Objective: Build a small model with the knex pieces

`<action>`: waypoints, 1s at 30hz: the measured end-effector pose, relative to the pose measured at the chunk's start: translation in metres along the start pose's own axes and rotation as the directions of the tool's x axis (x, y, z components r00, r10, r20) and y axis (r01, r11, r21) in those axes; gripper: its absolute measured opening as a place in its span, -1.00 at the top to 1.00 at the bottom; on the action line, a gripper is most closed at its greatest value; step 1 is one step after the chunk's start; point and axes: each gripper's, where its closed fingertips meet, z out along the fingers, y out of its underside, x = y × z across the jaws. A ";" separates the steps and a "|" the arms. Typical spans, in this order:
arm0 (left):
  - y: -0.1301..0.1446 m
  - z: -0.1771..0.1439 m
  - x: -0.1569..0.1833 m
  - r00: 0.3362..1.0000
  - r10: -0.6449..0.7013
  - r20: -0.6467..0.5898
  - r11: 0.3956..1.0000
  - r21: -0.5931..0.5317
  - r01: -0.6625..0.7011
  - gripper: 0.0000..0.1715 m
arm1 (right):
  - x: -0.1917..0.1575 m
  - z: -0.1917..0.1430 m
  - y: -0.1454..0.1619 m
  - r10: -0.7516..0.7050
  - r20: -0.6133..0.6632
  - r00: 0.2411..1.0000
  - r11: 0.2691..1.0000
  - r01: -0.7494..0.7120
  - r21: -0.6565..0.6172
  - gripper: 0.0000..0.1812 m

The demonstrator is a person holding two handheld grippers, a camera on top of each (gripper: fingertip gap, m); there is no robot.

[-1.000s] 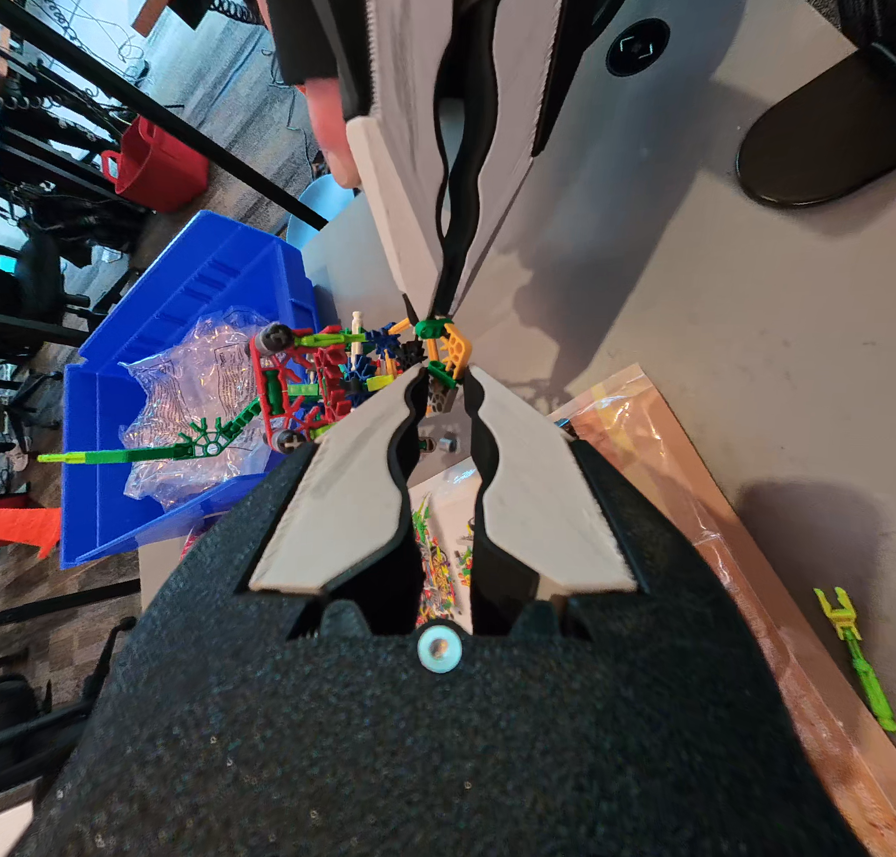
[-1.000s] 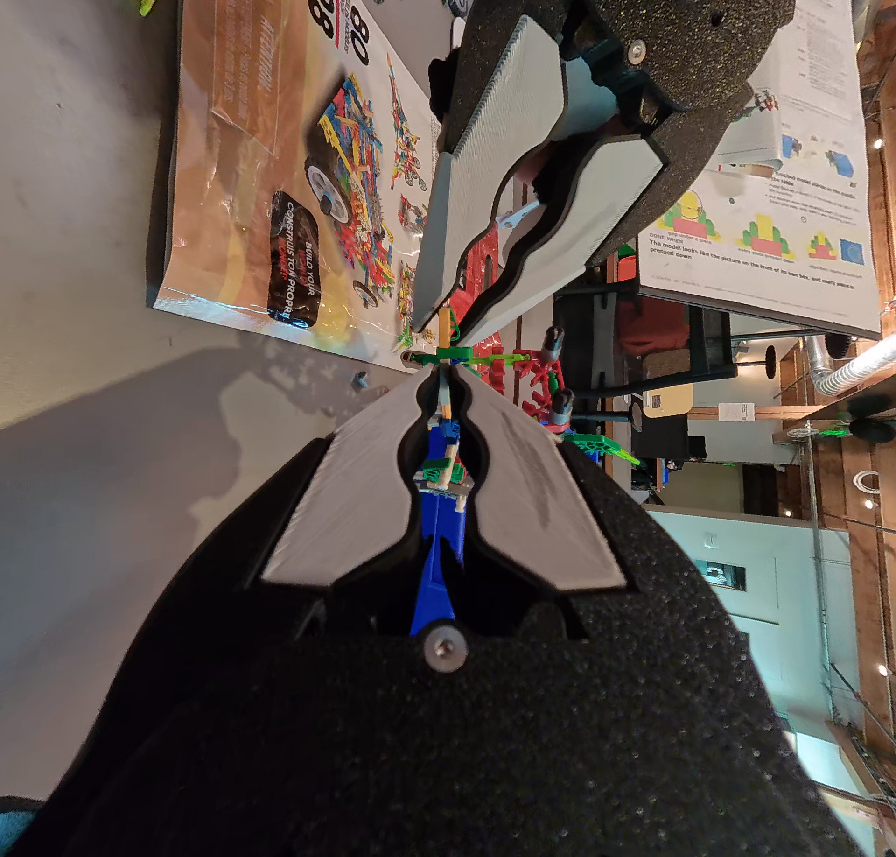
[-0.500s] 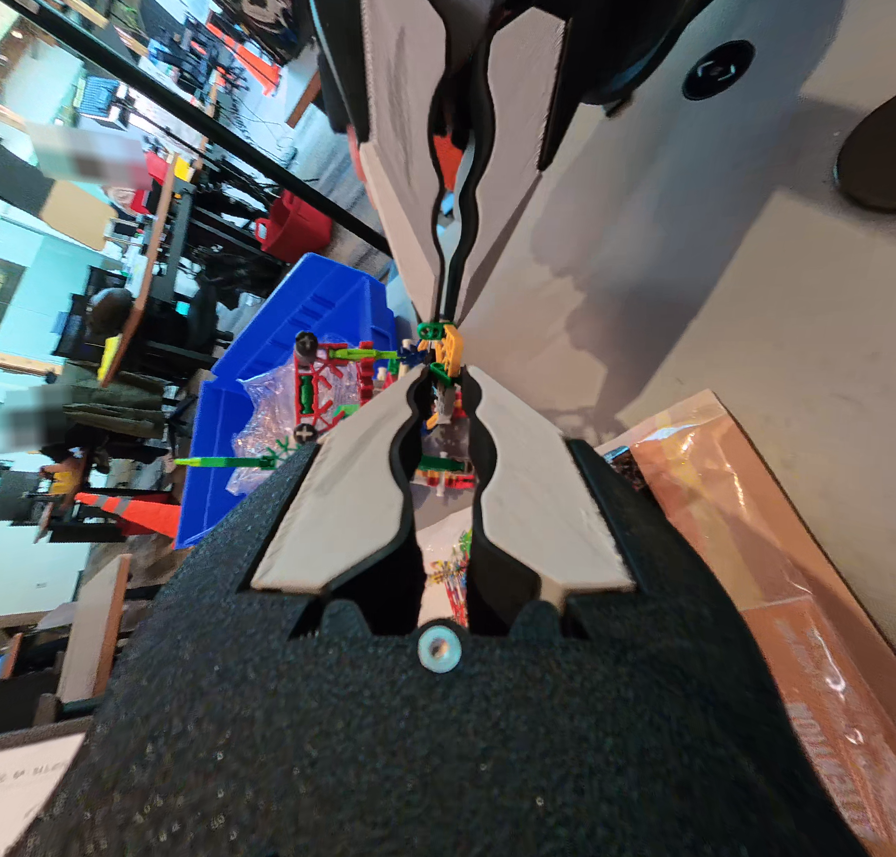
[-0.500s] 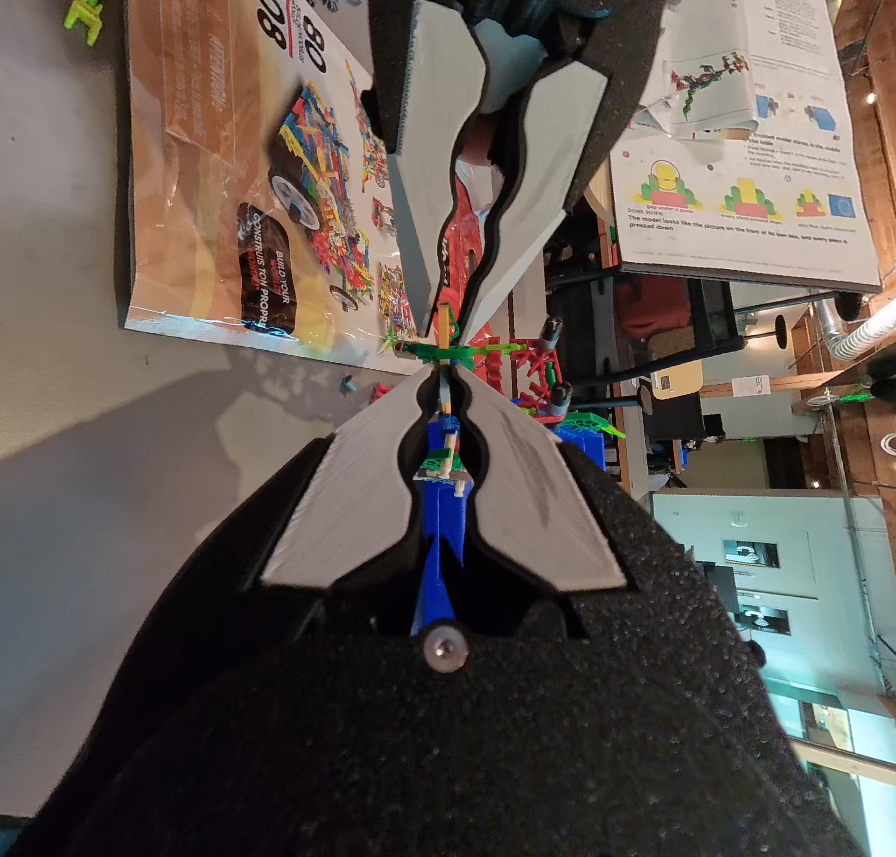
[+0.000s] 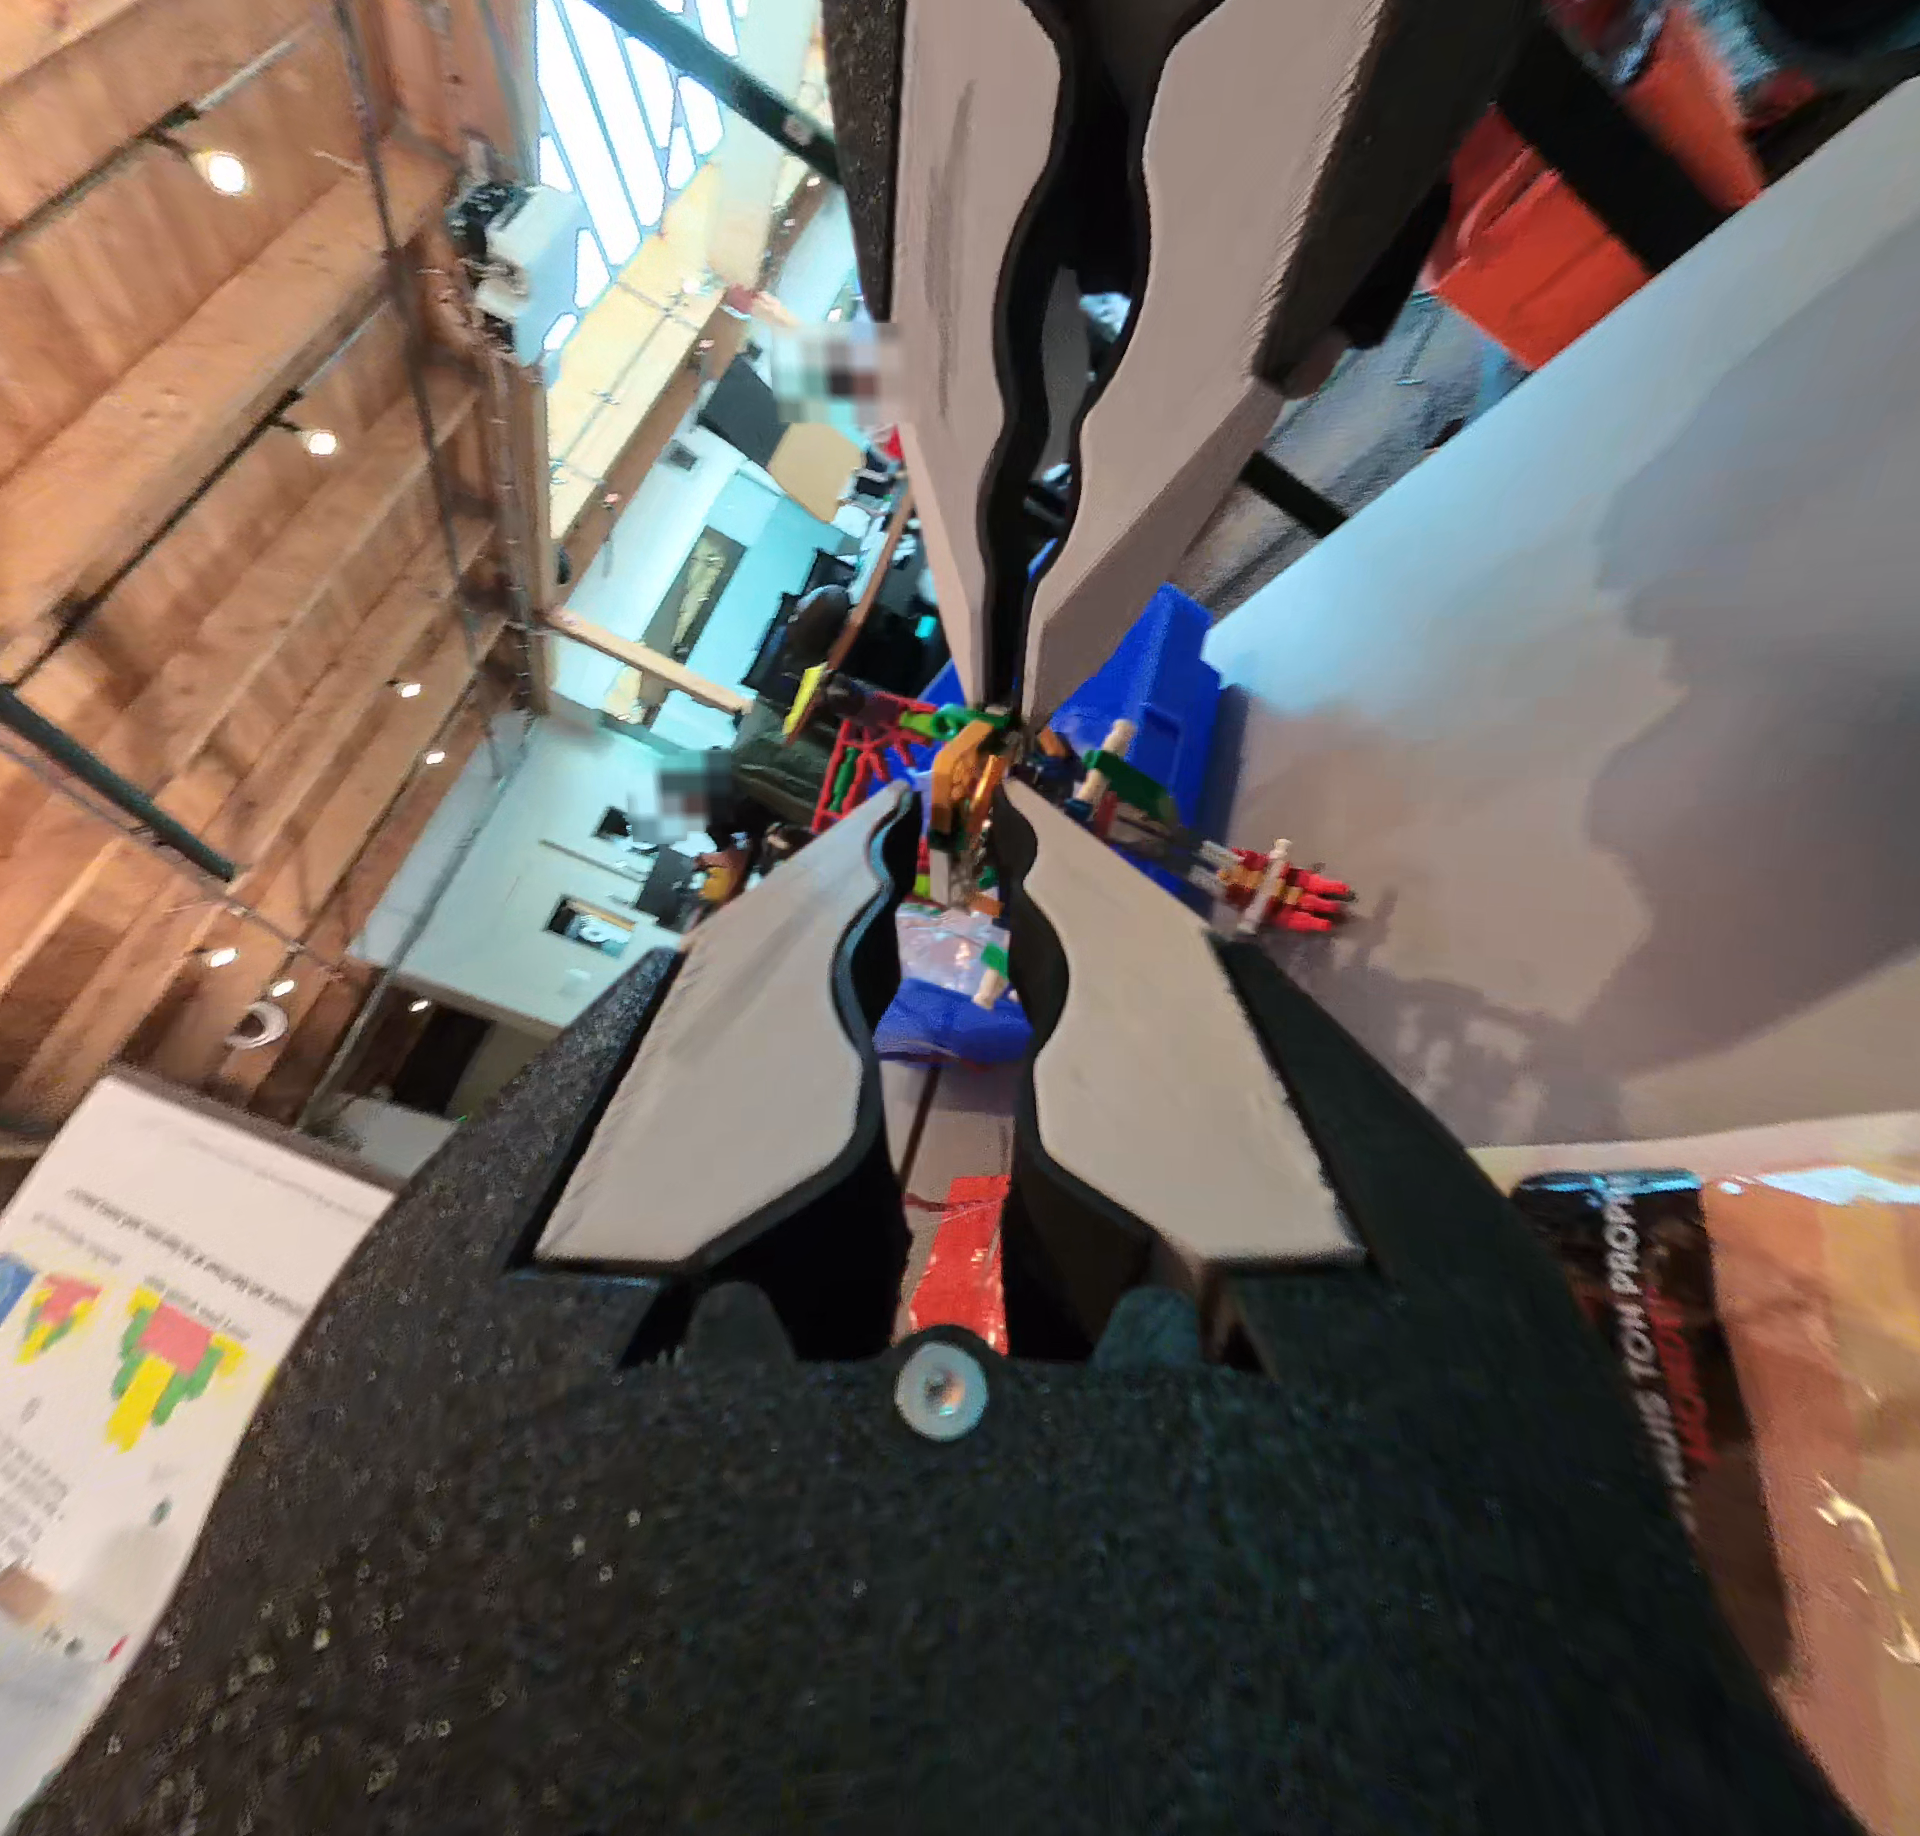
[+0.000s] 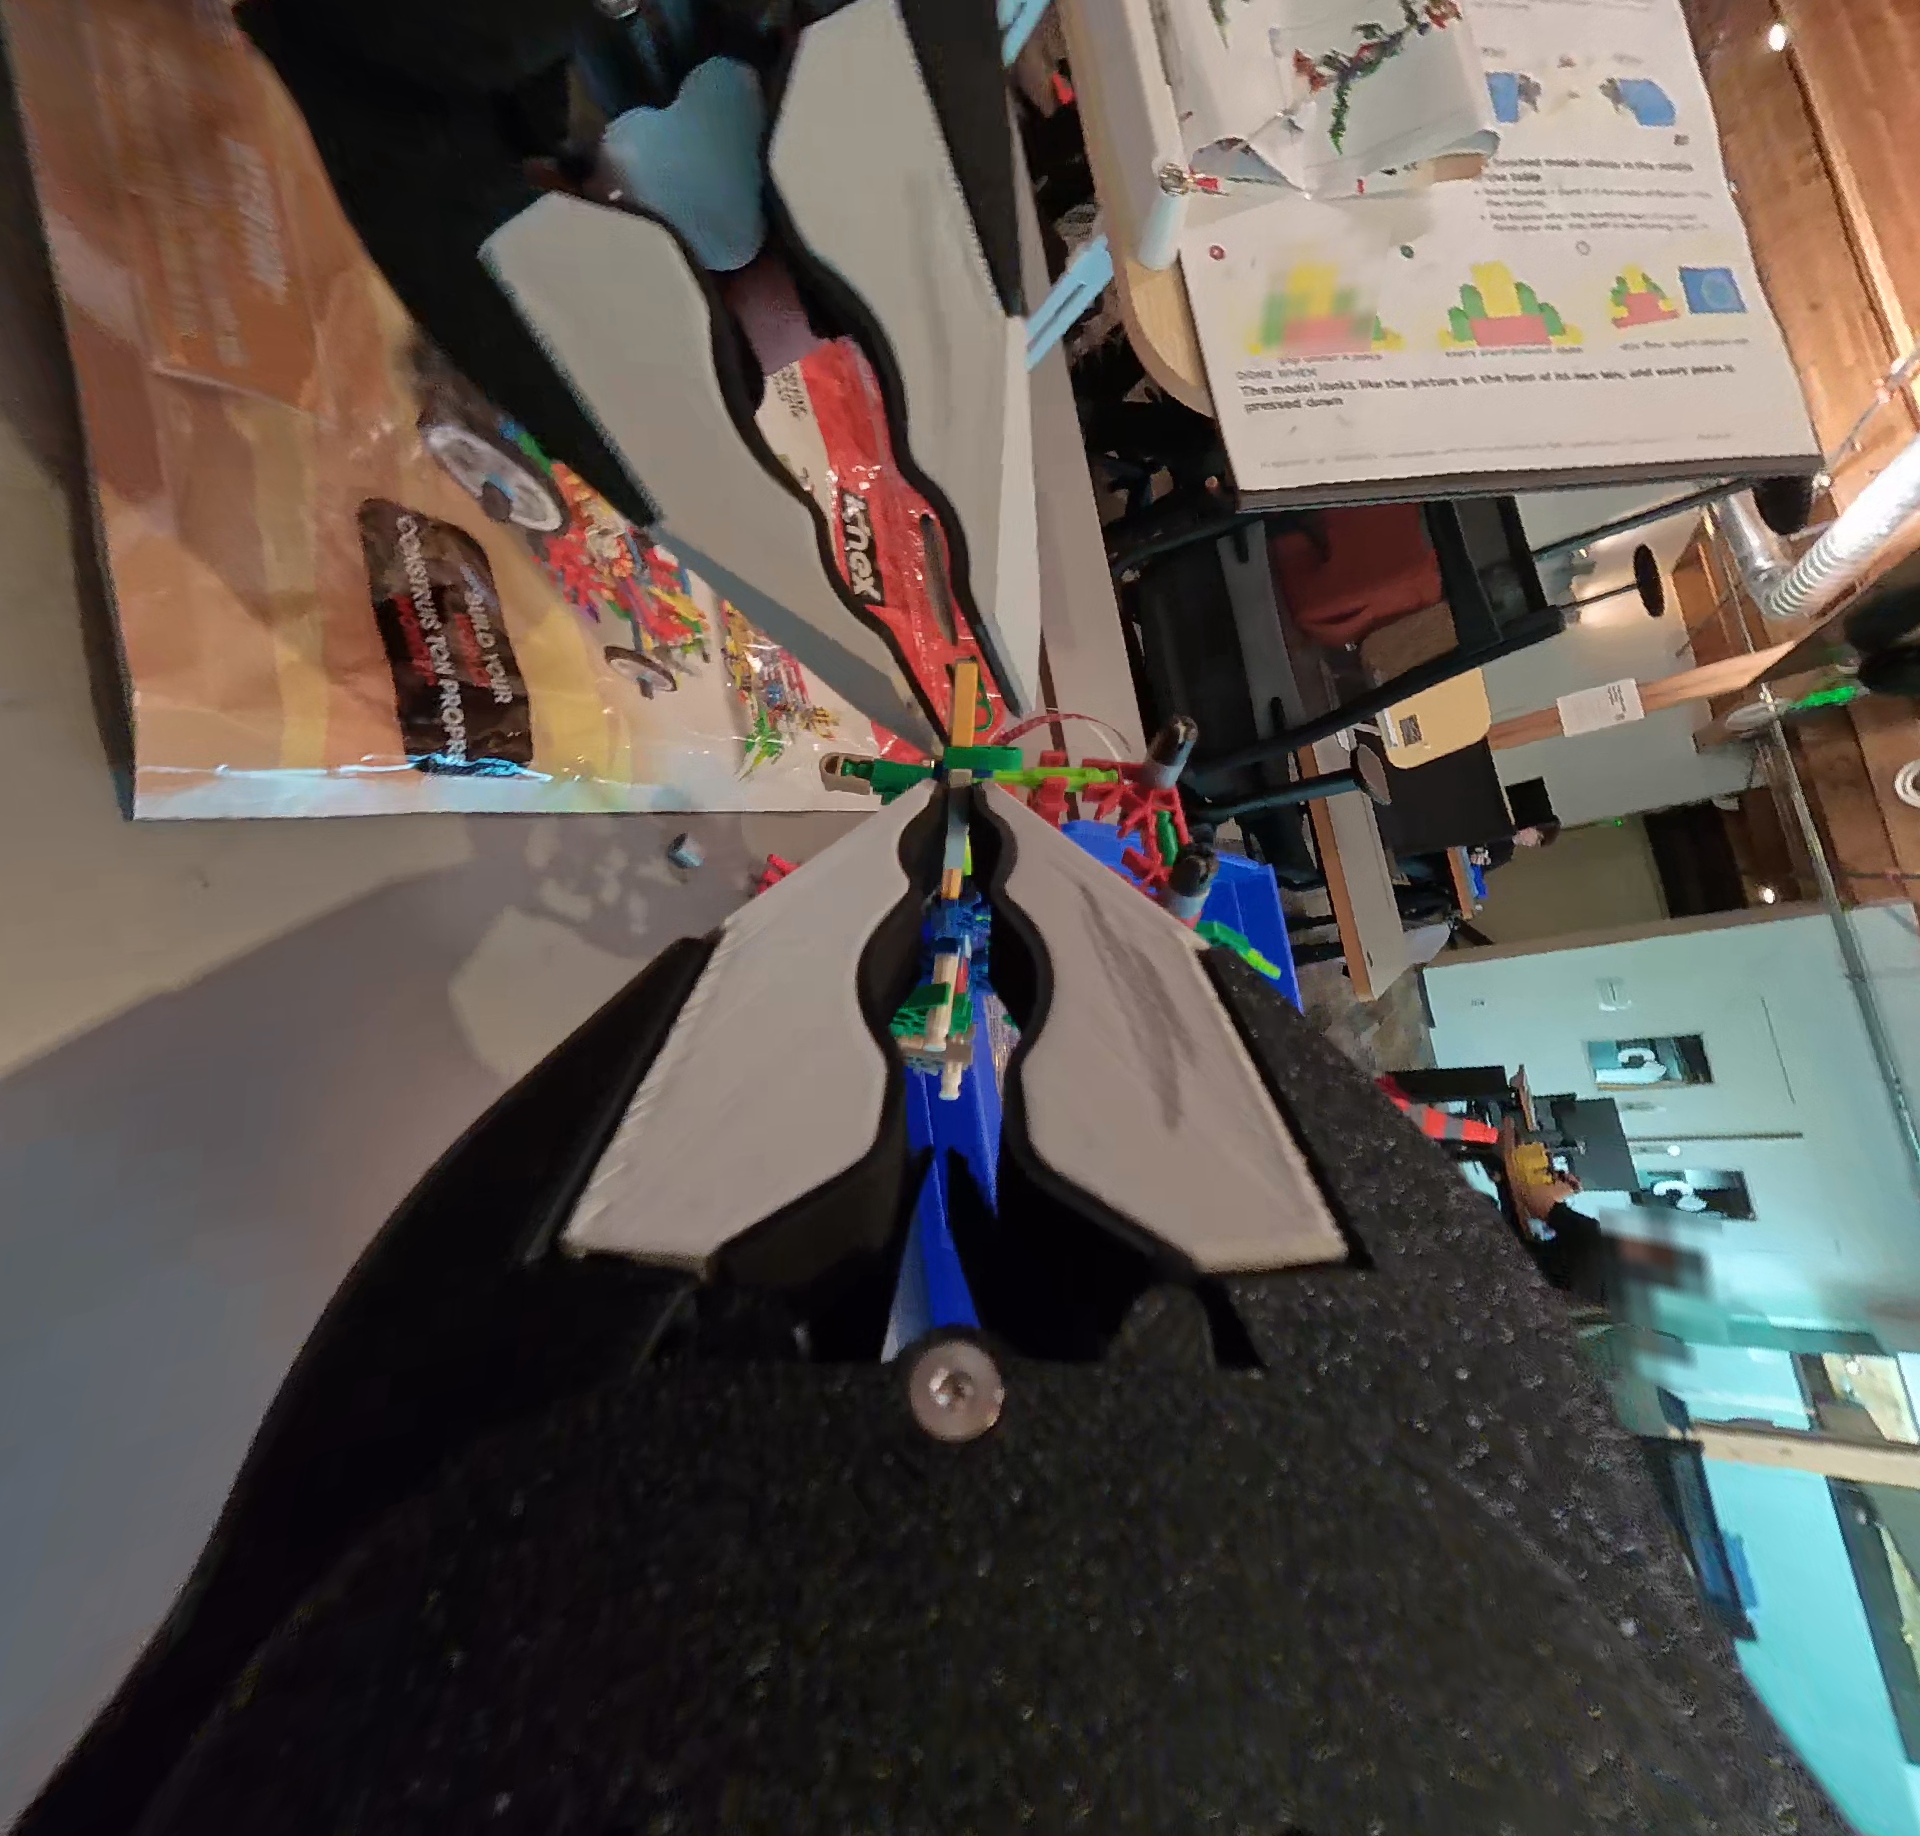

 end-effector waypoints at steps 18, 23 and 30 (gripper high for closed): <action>0.022 -0.003 -0.026 0.979 -0.190 0.068 0.980 -0.048 0.194 0.82 | 0.017 0.015 -0.008 -0.050 -0.137 0.989 0.996 0.038 -0.083 0.97; 0.036 -0.024 -0.013 0.666 -0.727 -0.170 0.687 -0.175 0.705 0.74 | 0.005 0.014 -0.013 -0.158 -0.149 0.976 0.986 0.147 -0.081 0.97; 0.018 -0.041 0.005 -0.086 -0.930 -0.356 0.035 -0.322 0.946 0.74 | -0.004 0.015 -0.019 -0.287 -0.180 0.941 0.957 0.275 -0.089 0.97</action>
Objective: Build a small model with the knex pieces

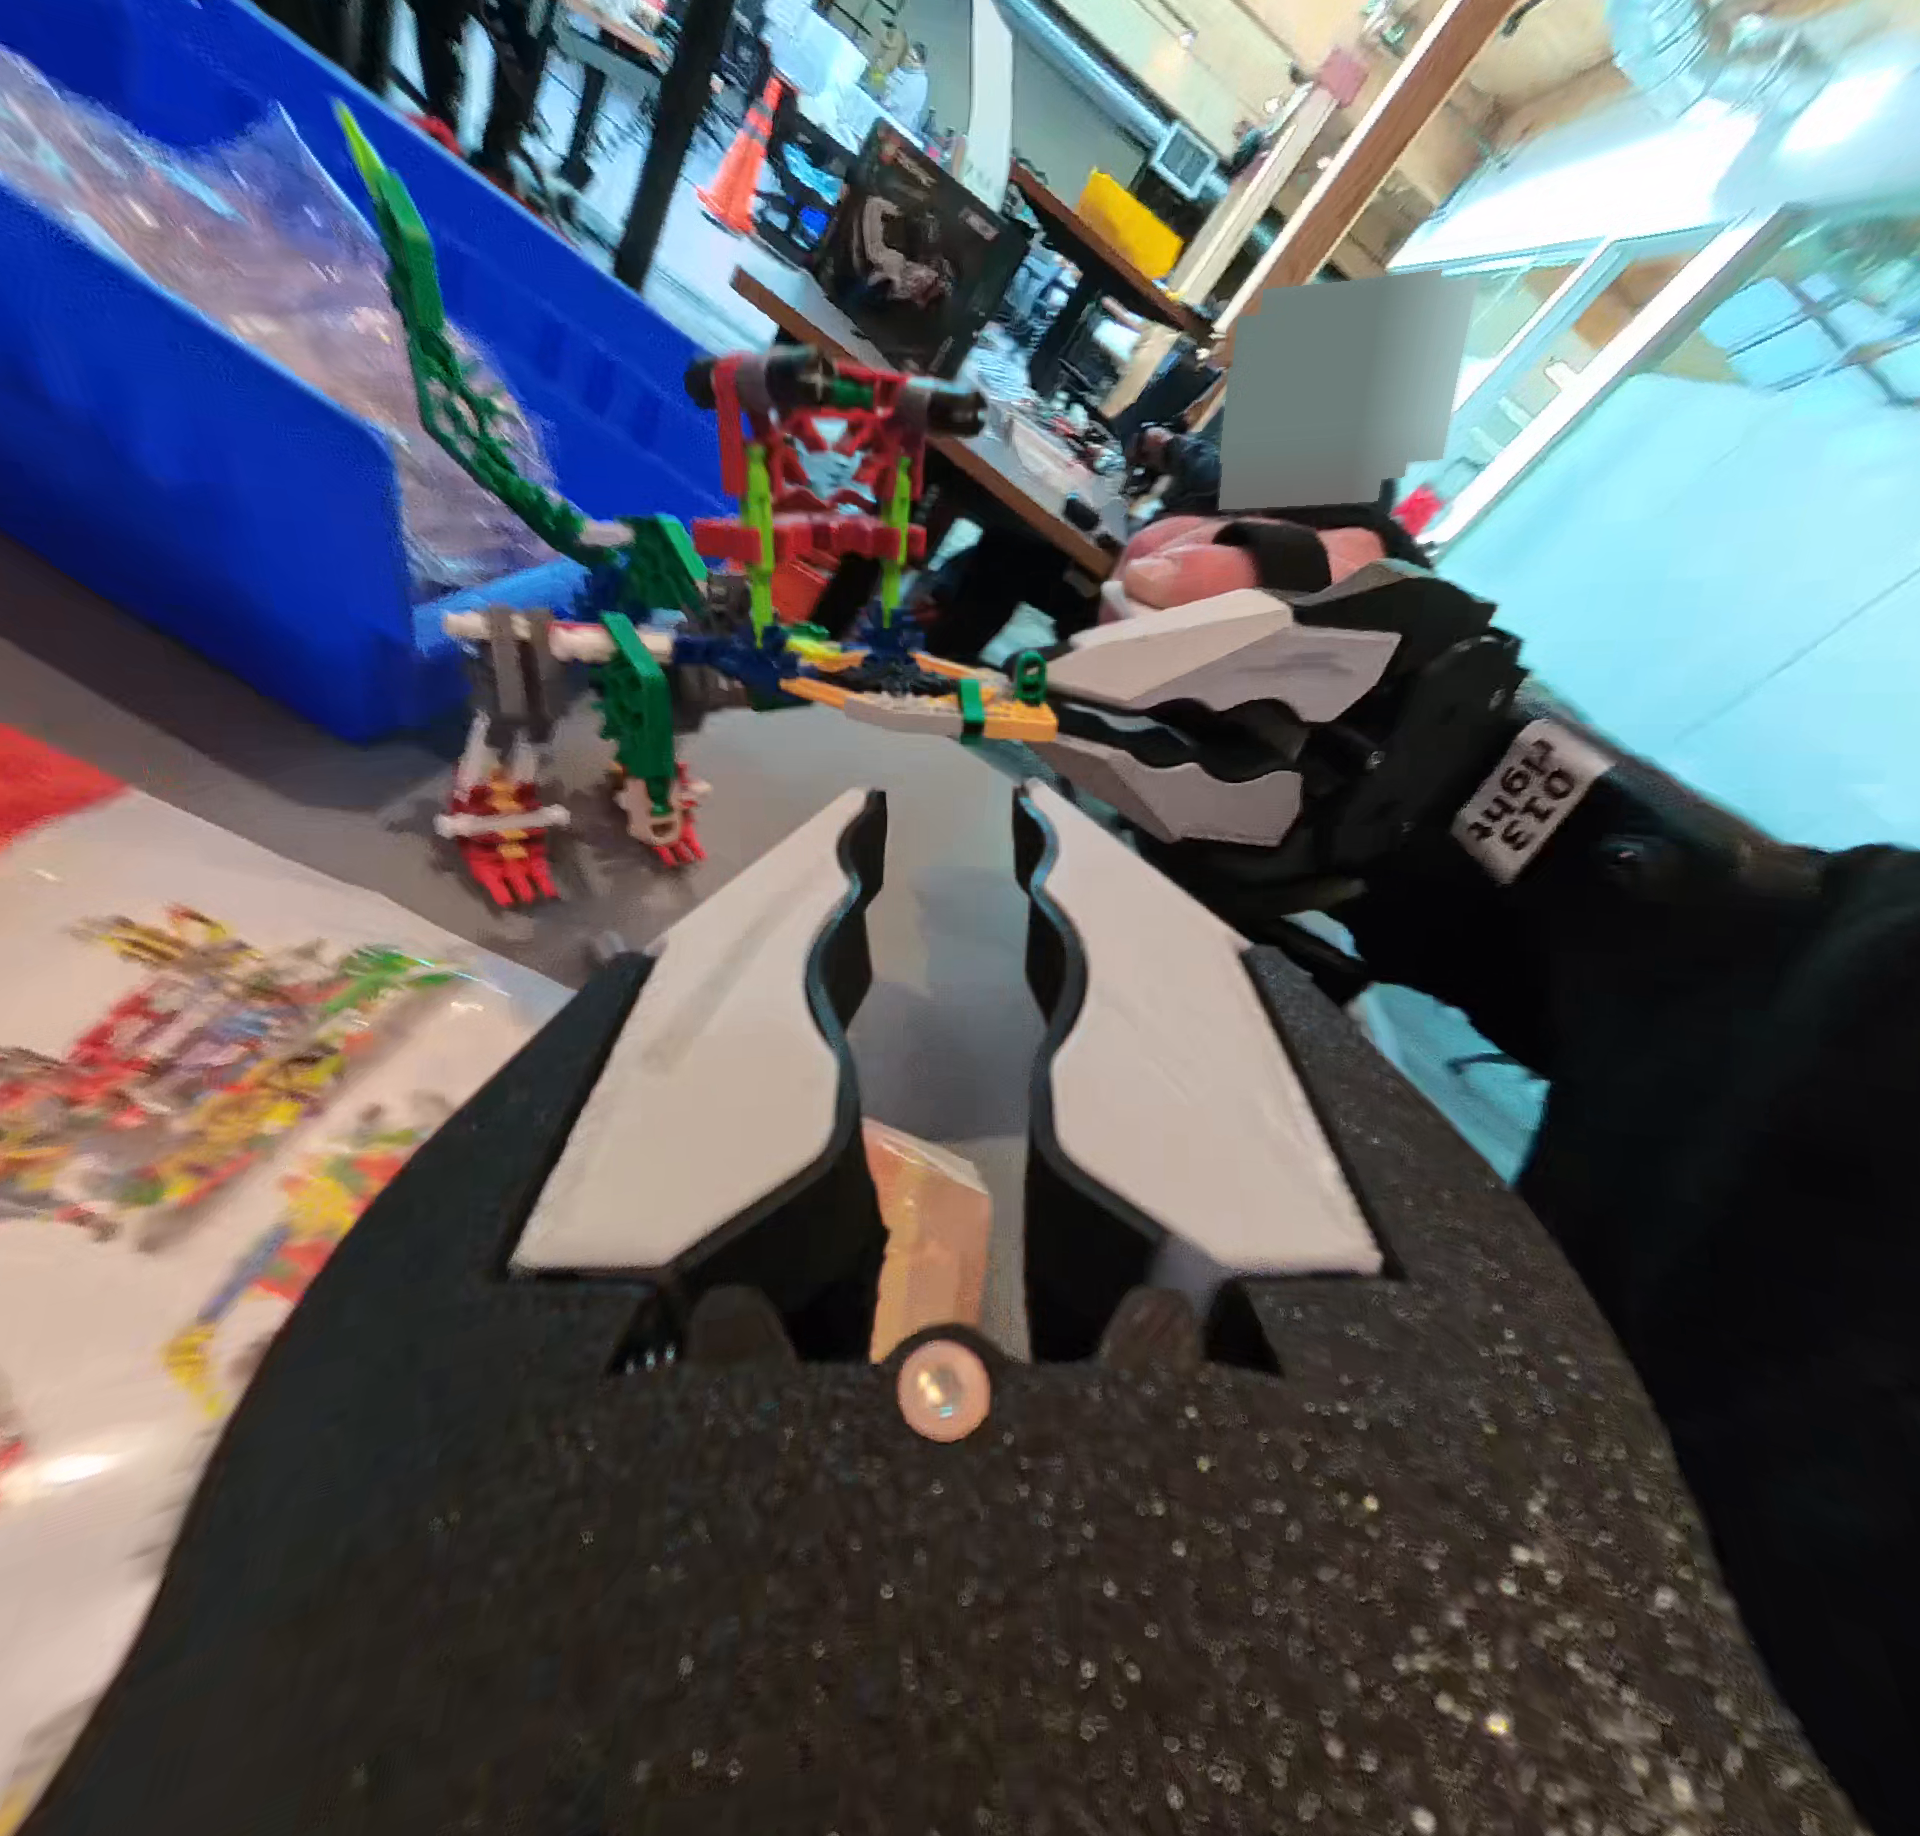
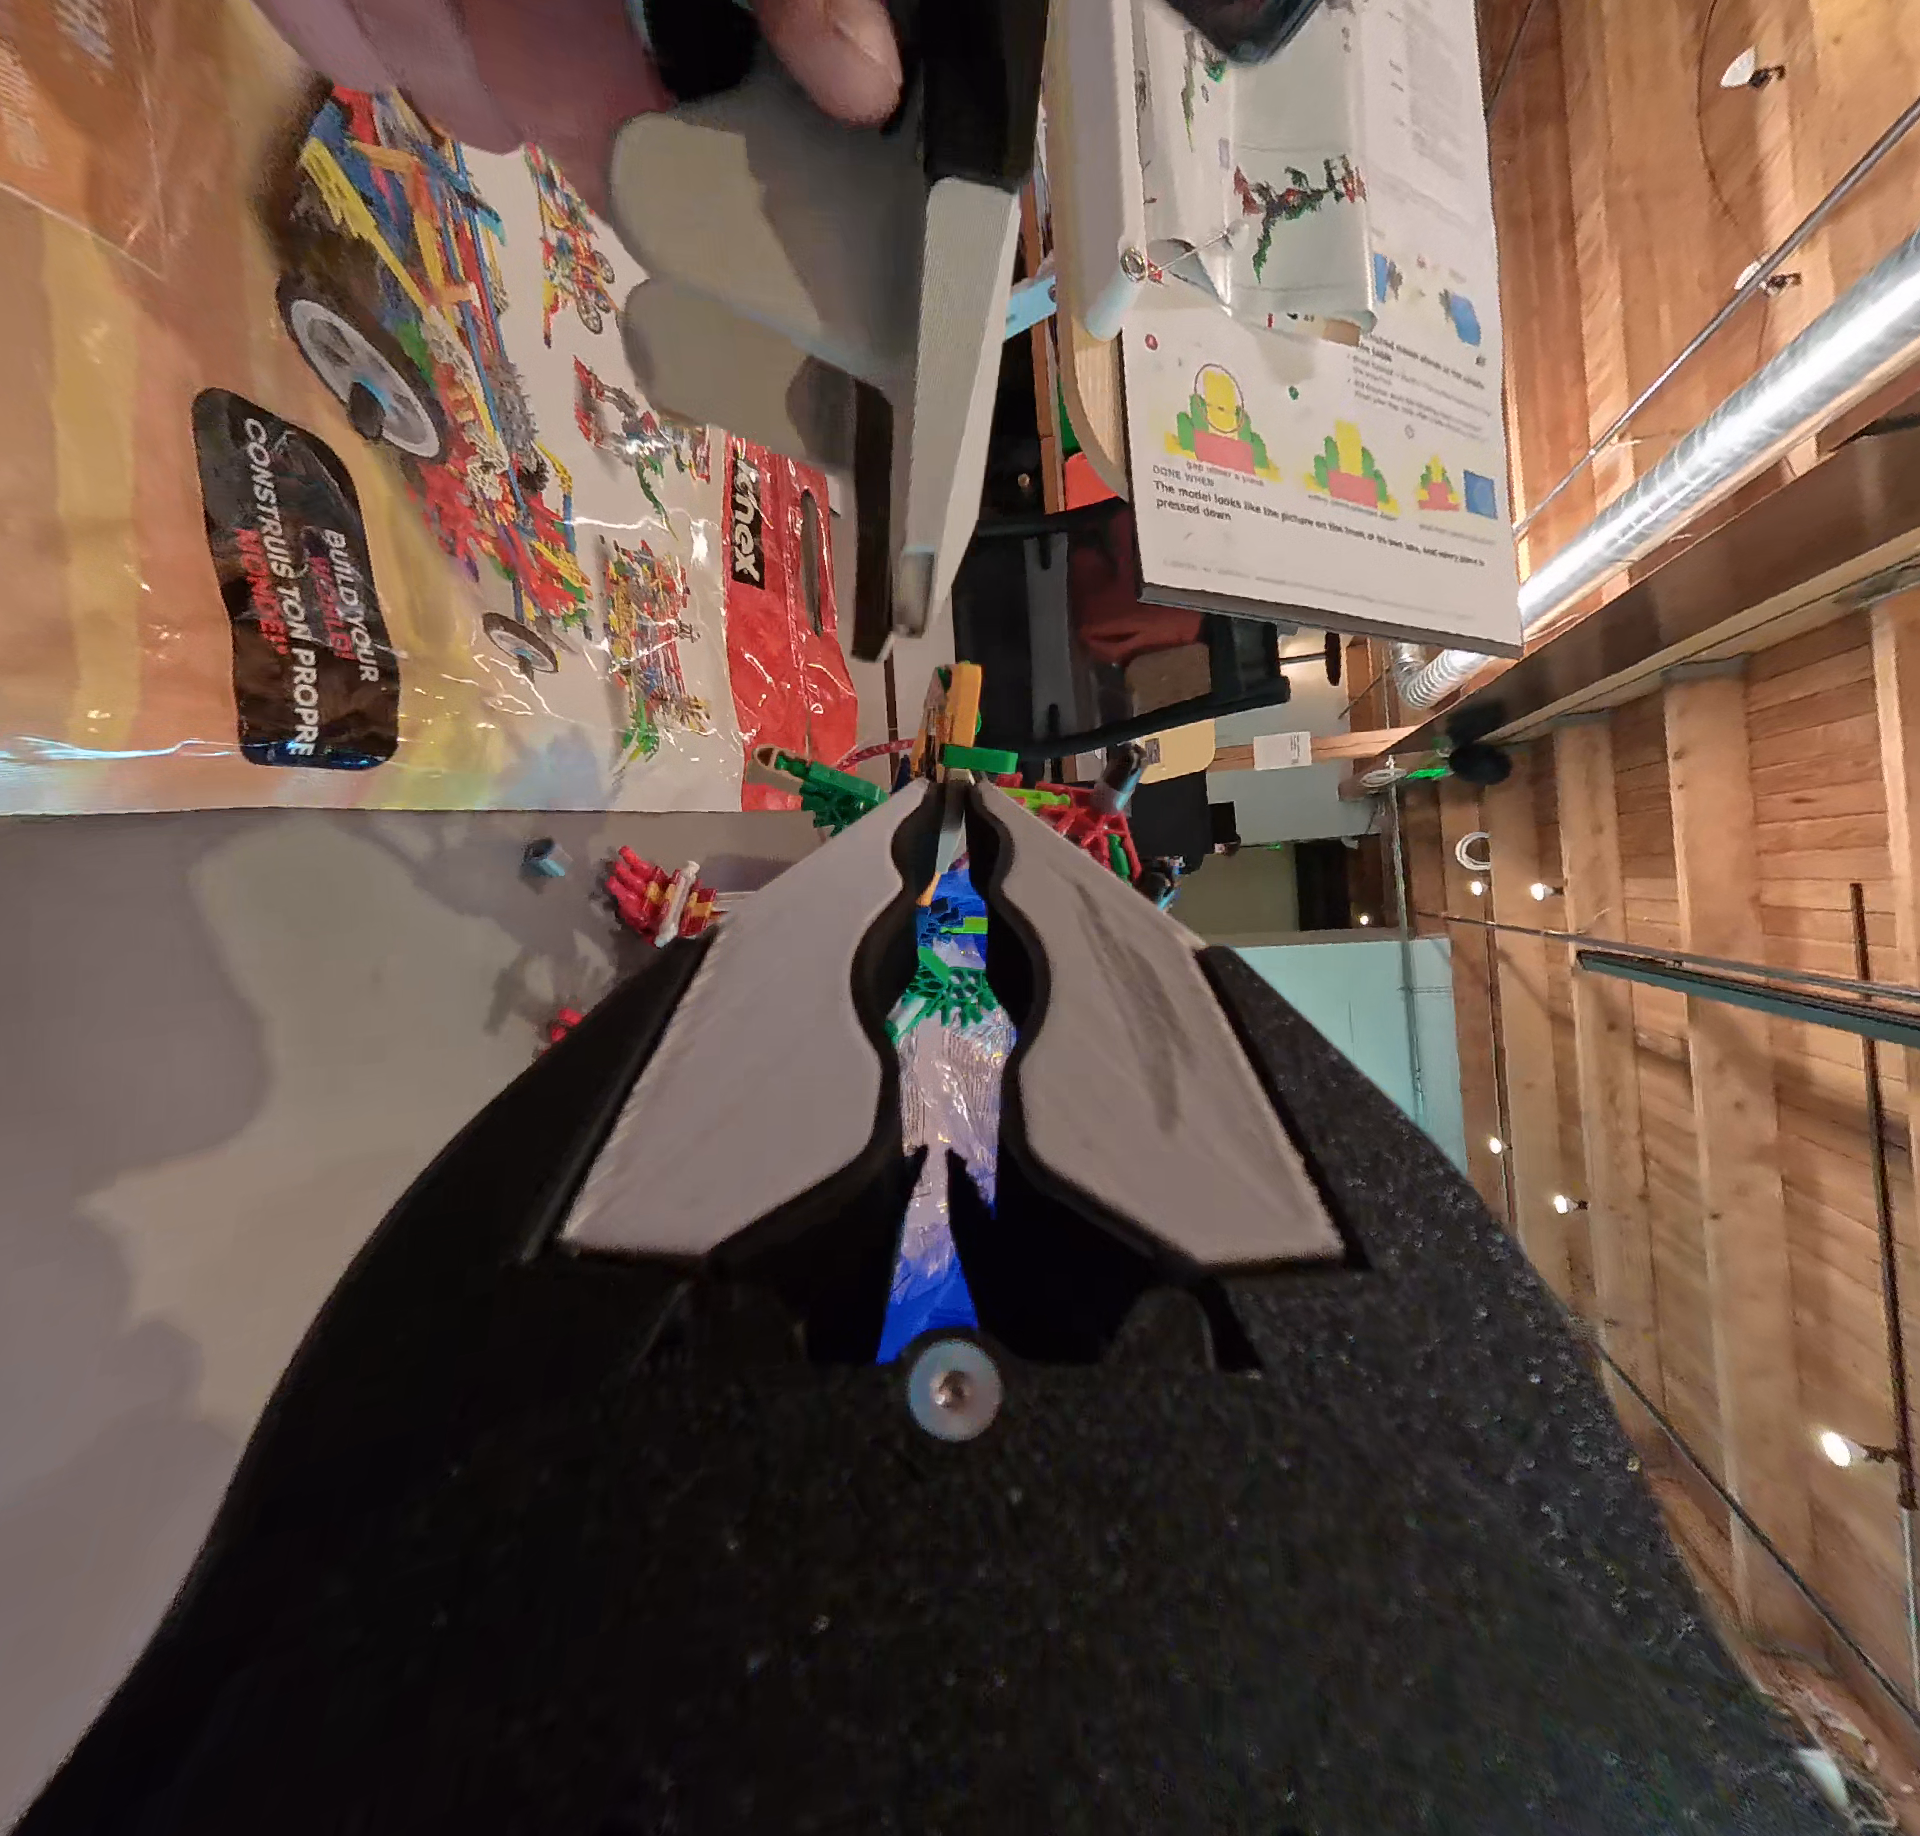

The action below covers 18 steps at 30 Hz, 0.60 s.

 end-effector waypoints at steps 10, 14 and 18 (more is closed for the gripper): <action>-0.012 0.003 0.015 0.903 -0.319 -0.289 0.908 0.182 0.378 0.73 | -0.003 -0.002 -0.007 -0.066 -0.033 0.997 0.998 0.066 0.024 0.97; -0.013 0.001 0.014 0.903 -0.318 -0.287 0.891 0.234 0.388 0.86 | -0.001 -0.001 -0.008 -0.067 -0.041 0.997 0.997 0.068 0.023 0.97; -0.018 -0.003 0.010 0.874 -0.352 -0.335 0.853 0.269 0.446 0.91 | -0.002 -0.002 -0.013 -0.082 -0.046 0.996 0.996 0.084 0.042 0.96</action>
